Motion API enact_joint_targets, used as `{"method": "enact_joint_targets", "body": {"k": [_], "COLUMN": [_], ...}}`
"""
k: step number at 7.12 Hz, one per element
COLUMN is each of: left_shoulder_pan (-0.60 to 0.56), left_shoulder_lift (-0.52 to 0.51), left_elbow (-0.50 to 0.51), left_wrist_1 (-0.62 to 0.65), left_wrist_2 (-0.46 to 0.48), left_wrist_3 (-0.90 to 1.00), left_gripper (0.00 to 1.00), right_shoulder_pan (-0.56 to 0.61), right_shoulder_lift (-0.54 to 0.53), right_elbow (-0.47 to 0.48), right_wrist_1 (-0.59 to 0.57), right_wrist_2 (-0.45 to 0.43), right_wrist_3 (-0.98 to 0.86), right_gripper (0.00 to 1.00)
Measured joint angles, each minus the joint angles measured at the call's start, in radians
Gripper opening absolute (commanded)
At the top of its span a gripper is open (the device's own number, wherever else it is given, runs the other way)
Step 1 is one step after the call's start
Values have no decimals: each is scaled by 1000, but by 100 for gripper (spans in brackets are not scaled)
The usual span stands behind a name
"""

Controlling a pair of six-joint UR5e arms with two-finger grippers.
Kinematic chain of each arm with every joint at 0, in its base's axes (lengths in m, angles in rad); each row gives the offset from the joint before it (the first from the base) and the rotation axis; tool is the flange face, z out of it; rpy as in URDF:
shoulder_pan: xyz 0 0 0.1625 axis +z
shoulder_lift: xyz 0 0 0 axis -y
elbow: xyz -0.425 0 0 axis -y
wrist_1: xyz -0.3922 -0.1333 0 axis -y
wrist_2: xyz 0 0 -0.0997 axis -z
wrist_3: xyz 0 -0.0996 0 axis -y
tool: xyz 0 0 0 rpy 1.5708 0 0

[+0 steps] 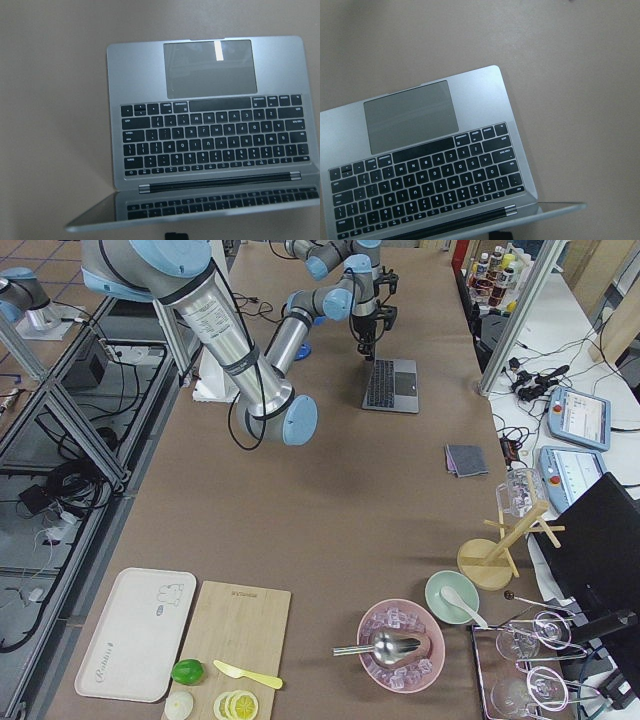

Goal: Close laptop

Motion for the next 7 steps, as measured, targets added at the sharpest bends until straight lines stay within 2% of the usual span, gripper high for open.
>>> {"method": "enact_joint_targets", "body": {"k": [2, 7], "left_shoulder_pan": [-15, -47], "left_shoulder_lift": [-14, -70], "left_elbow": [40, 226], "left_wrist_1": [-26, -152], "left_wrist_2": [0, 0], "left_wrist_3": [17, 31], "left_gripper": [0, 0], "right_shoulder_pan": [8, 39], "right_shoulder_lift": [14, 32], "right_elbow": [-27, -135], "right_wrist_1": [10, 85], "right_wrist_2": [0, 1], "right_wrist_3": [-9, -43], "right_gripper": [0, 0]}}
